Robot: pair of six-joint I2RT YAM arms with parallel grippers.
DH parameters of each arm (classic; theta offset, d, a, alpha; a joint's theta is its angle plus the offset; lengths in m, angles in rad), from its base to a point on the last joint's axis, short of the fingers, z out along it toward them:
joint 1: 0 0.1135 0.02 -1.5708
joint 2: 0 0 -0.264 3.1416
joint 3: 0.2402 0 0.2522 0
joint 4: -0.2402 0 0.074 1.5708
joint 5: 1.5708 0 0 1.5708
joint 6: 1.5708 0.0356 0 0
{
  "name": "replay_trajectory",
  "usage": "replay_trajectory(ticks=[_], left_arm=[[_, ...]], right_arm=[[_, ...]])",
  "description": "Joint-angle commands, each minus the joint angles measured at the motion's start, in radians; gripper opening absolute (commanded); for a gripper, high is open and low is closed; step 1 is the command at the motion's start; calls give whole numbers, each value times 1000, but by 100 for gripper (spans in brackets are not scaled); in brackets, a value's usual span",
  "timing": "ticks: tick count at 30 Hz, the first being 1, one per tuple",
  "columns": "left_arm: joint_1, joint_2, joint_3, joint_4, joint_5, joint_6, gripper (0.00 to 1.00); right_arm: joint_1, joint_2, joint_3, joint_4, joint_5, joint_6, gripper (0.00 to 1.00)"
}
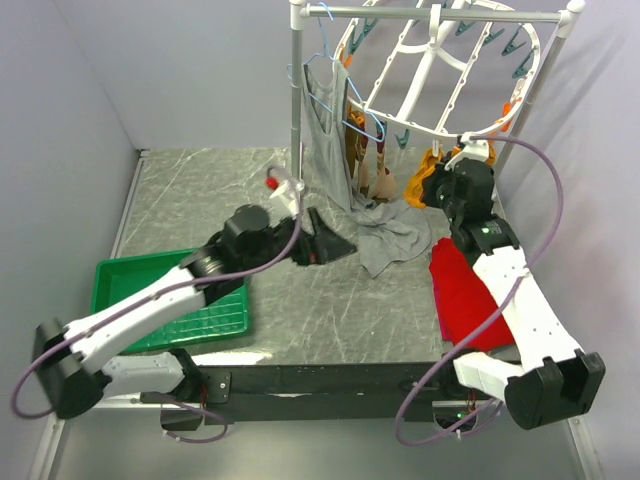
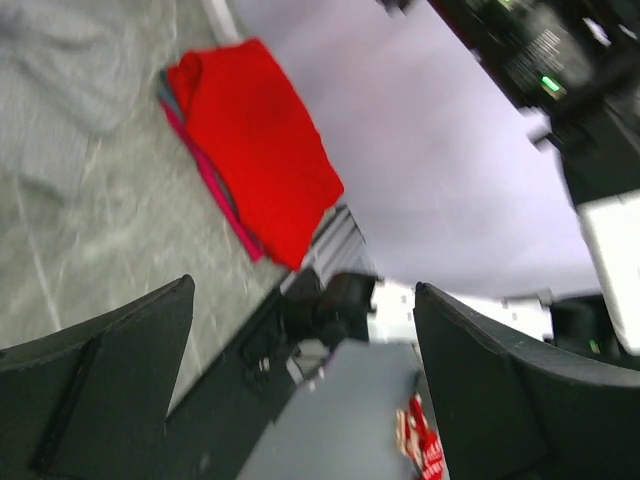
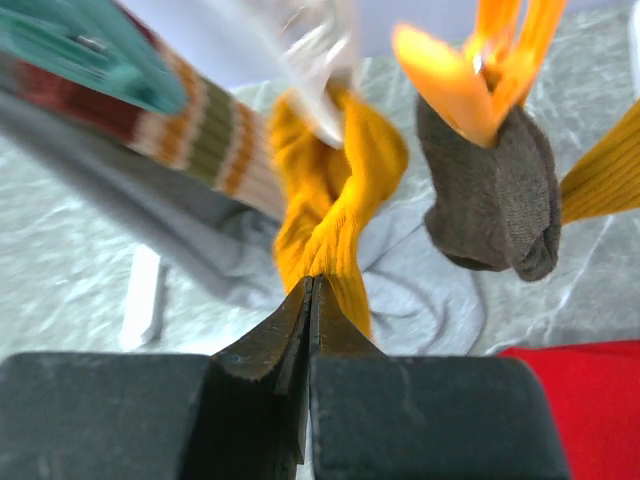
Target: Remove the socks clipped to the hanger
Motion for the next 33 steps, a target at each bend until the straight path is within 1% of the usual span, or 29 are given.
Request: replay_trajectory(ticks=[1, 2, 3, 5, 6, 7, 8, 9, 12, 13, 16, 18, 21, 24, 25, 27, 28, 29, 30, 31, 32, 33], left_arm=[[-2, 159, 129, 207, -2, 89, 97], [-2, 195, 150, 246, -4, 97, 97], [1, 269, 193, 269, 11, 100, 98], [4, 346, 244, 309, 42, 94, 99], [8, 427, 290, 371, 65, 83, 99], [11, 467, 312, 404, 118, 47, 99], [13, 507, 354, 444, 142, 25, 99], [20, 577, 374, 518, 166, 3, 99], [25, 677, 424, 619, 180, -76, 99], [27, 699, 436, 698, 192, -122, 99], [25, 772, 477, 825, 248, -208, 98], [25, 815, 511, 834, 252, -237, 97], [22, 854, 554, 809, 243, -241, 95], [21, 875, 576, 797, 251, -250, 83], [22, 874, 576, 791, 251, -250, 71], [22, 869, 576, 748, 258, -239, 59], [22, 866, 576, 731, 258, -232, 46], [22, 857, 580, 688, 260, -225, 39], [21, 854, 583, 665, 260, -213, 32], [19, 848, 586, 633, 257, -205, 18], [17, 836, 595, 608, 254, -199, 14], [13, 829, 597, 567, 251, -184, 11]], right_arm=[[-2, -56, 150, -170, -59, 32, 0], [-5, -54, 173, -194, -57, 24, 0], [-5, -48, 219, -219, -60, 19, 0], [-5, -41, 257, -280, -75, 13, 0], [-7, -36, 282, -296, -89, 13, 0], [-7, -33, 291, -319, -97, 15, 0], [-5, -31, 296, -325, -105, 18, 0], [-7, -31, 297, -328, -123, 21, 0], [-7, -33, 300, -339, -150, 33, 0], [-8, -33, 300, -345, -161, 33, 0], [-8, -38, 300, -347, -172, 33, 0], [-8, -42, 299, -348, -174, 35, 0], [-8, -42, 290, -347, -180, 41, 0], [-7, -44, 284, -345, -184, 42, 0], [-8, -45, 284, -351, -183, 41, 0], [-8, -45, 291, -357, -171, 41, 0], [-10, -45, 296, -368, -164, 44, 0], [-10, -36, 303, -376, -161, 42, 1], [-8, -30, 325, -383, -154, 42, 5], [-11, -24, 337, -400, -152, 39, 7], [-11, -13, 349, -406, -148, 42, 9], [-13, -7, 374, -414, -135, 41, 19]])
